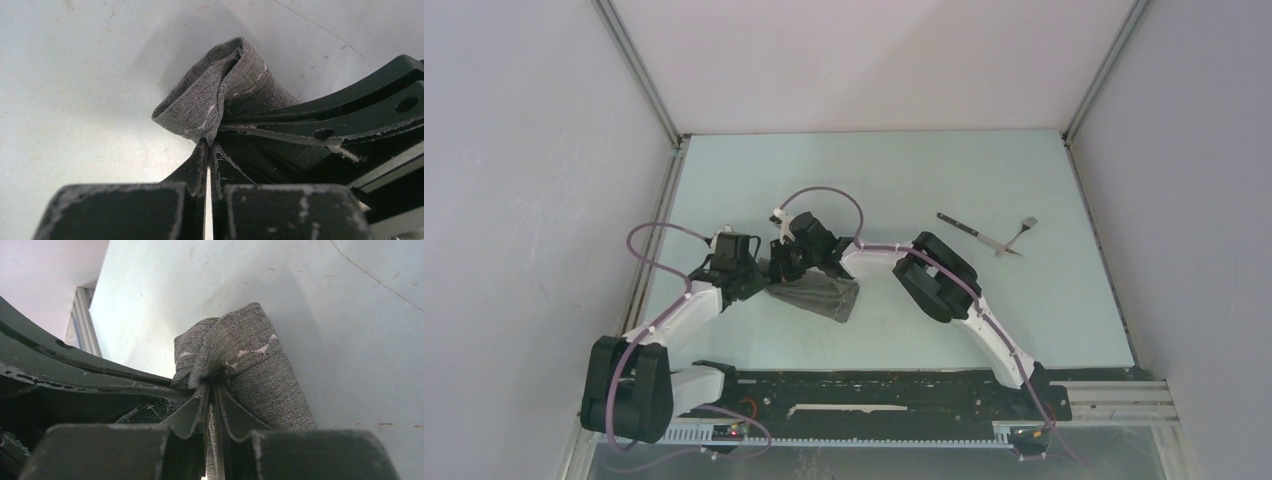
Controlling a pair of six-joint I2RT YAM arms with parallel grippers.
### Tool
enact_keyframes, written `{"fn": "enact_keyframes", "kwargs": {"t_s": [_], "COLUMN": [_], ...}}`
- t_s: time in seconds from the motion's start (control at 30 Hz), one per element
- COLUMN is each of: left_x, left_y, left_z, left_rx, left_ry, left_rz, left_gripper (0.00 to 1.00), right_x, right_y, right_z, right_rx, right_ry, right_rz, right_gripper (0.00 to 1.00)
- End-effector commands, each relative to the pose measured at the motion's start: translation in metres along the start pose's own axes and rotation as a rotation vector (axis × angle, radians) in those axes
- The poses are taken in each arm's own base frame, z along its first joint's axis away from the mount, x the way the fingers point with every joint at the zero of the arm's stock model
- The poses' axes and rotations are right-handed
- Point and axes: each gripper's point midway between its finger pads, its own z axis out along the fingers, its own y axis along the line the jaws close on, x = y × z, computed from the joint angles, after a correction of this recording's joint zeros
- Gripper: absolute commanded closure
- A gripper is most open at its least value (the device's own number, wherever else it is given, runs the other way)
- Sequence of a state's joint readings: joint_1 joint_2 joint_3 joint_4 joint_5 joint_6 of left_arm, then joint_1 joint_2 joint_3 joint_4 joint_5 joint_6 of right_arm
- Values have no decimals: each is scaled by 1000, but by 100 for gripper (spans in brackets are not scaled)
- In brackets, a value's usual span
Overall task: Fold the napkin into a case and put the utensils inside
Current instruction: Grasp the top corner of the smaller rectangle folded napkin from the folded napkin.
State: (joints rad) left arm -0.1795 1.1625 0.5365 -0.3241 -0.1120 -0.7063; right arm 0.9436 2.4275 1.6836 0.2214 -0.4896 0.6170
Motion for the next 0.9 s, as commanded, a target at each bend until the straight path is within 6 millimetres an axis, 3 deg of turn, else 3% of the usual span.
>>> {"fn": "enact_keyframes", "kwargs": {"t_s": [0.0,0.07,0.23,0.47,0.6,0.87], "left_x": [-33,-30,-14,-4,-5,-8], "left_y": [-33,-32,-14,-7,-4,-5], "left_z": [-5,-2,4,7,4,-1], "left_rx": [123,107,69,63,62,79], "left_ry": [-101,-74,-66,-59,-76,-101], "left_rz": [-9,-1,-34,-34,-31,-39], "left_gripper": [100,100,100,100,100,100], "right_x": [45,38,12,-10,-28,-46], "right_y": [-21,-4,40,65,56,9], "right_z": [10,1,-47,-76,-67,-31], "right_rx": [132,50,-124,-195,-145,28], "right_ry": [138,150,119,85,53,62], "right_rz": [-56,-47,-21,-32,-93,-164], "right_gripper": [85,83,71,62,58,62]}}
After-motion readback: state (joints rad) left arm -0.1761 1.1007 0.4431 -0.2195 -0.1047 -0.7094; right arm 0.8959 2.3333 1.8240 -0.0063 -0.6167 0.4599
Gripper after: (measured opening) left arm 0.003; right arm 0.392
